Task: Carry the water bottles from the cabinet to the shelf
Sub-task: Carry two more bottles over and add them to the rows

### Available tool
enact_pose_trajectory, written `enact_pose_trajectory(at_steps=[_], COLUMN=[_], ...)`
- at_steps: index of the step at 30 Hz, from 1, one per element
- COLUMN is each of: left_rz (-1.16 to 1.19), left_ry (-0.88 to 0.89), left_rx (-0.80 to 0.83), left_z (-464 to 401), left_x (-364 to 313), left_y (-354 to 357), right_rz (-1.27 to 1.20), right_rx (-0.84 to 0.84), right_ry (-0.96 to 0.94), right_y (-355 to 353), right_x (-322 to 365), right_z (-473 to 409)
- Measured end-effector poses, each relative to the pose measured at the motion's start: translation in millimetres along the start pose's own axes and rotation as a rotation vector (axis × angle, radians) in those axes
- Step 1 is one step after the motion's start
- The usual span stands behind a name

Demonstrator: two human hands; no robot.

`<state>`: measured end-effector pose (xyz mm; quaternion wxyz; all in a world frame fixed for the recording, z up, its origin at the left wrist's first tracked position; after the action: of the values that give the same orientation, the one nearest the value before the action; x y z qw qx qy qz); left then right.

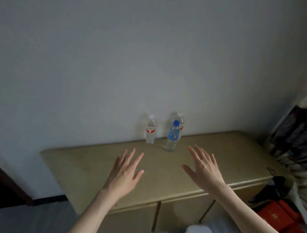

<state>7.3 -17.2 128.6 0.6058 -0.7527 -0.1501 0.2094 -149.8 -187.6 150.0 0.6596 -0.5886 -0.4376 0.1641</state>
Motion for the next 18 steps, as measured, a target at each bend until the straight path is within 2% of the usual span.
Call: enact_pose_trajectory(at_steps=[7, 12, 18], left_rz=[-0.026, -0.024, 0.028], left_ry=[0.019, -0.038, -0.127], left_rx=[0.11, 0.079, 0.153], left_z=[-109.7, -205.9, -301.8], left_x=[17.0, 22.3, 32.6], left_y=[67.6, 78.7, 108.8], right_rz=[0.04, 0.02, -0.006], right_rx=[0.101, 0.139, 0.229], right_ry=[0.092, 0.055, -0.051], right_y=[26.8, 31.4, 46.3], right_x=[-62.6, -98.3, -124.4], right_z=[-113.7, -218.1, -317.1])
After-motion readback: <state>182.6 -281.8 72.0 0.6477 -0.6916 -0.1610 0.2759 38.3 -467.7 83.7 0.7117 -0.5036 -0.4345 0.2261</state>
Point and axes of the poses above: each hand's wrist, its own z-axis away from the middle knuckle, its own y-axis out of the palm, x = y × z, the point moved 9 cm from there along -z, towards the middle knuckle, and after that the axes turned 11 degrees about -z, right-handed, at the moved point
